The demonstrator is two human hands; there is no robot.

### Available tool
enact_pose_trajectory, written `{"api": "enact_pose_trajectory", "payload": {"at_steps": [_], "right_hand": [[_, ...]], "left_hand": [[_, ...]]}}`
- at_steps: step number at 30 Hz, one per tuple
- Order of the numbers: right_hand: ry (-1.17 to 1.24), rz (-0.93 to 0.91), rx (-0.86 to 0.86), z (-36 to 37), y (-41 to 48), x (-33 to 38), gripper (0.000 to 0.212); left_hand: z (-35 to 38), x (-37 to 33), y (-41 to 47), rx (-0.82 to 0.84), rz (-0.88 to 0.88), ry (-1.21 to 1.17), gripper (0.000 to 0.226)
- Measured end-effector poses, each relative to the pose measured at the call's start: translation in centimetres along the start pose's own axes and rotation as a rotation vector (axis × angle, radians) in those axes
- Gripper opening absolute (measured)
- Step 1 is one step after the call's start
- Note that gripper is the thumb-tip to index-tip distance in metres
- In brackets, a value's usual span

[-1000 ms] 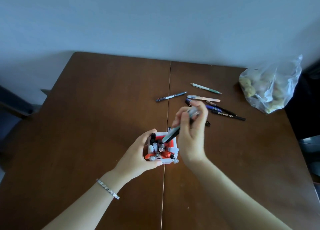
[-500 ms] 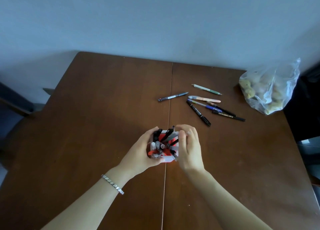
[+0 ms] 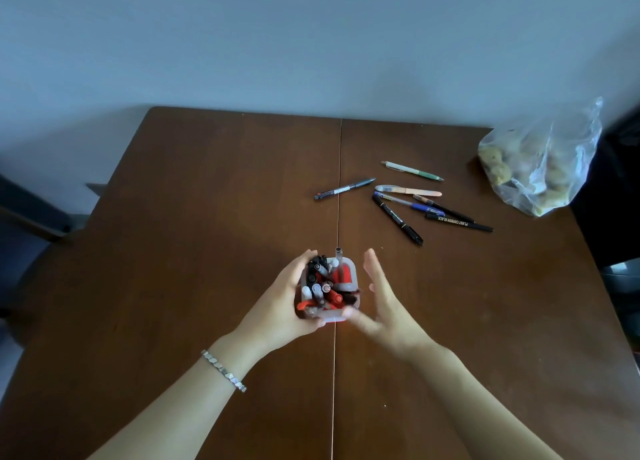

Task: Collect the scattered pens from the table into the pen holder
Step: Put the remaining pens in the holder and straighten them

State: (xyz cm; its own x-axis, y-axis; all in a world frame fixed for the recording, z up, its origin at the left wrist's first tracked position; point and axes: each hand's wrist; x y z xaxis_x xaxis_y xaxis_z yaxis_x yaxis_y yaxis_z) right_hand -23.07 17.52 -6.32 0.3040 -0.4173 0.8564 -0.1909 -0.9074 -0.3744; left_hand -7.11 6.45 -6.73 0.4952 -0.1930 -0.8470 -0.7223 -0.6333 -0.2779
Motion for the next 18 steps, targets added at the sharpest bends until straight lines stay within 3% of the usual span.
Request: {"api": "enact_pose_trajectory", "payload": {"at_steps": [2,4,8,12,15,18], "right_hand": [[-0.096,0.059,0.039,-0.5,0.2,-1.2,0.126],[-0.153,0.064,0.083,-0.6,0.8,-1.3,0.130],[-0.138,0.000,0.061,-1.6,1.9,-0.9,0.117],[-0.160,-0.047,-0.089,-4.6,0.6,-1.7,0.096],[-0.115,-0.010,-0.195,-7.7,-1.1,-3.2,0.096],[-0.068,0.033,-0.299,-10.9,-2.6,-4.5,0.089]], "left_hand": [[0.1,0.1,0.1,-0.011,0.002,-0.005,0.093],[0.4,0.1,0.1,-0.027,-0.020,-0.024,0.094],[0.9,-0.8,0.5,0.028,-0.029,-0.025,0.104],[1.9,-2.9,2.4,0.143,0.017,-0.034,0.107],[2.7,-4.7,5.0,0.276,0.078,-0.001,0.097],[3.6,-5.2,8.6,0.197,0.031,-0.084,0.074]]}}
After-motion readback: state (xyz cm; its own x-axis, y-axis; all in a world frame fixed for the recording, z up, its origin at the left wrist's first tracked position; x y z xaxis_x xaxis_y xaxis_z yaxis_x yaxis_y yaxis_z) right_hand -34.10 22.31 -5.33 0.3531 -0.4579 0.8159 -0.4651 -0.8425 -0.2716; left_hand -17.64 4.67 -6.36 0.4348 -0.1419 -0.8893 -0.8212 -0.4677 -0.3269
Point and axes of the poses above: each hand's wrist, its own y-axis towards the middle knuckle, its own z-axis out of the palm, x = y × z, and after that the axes turned 1 degree about -y, right-handed
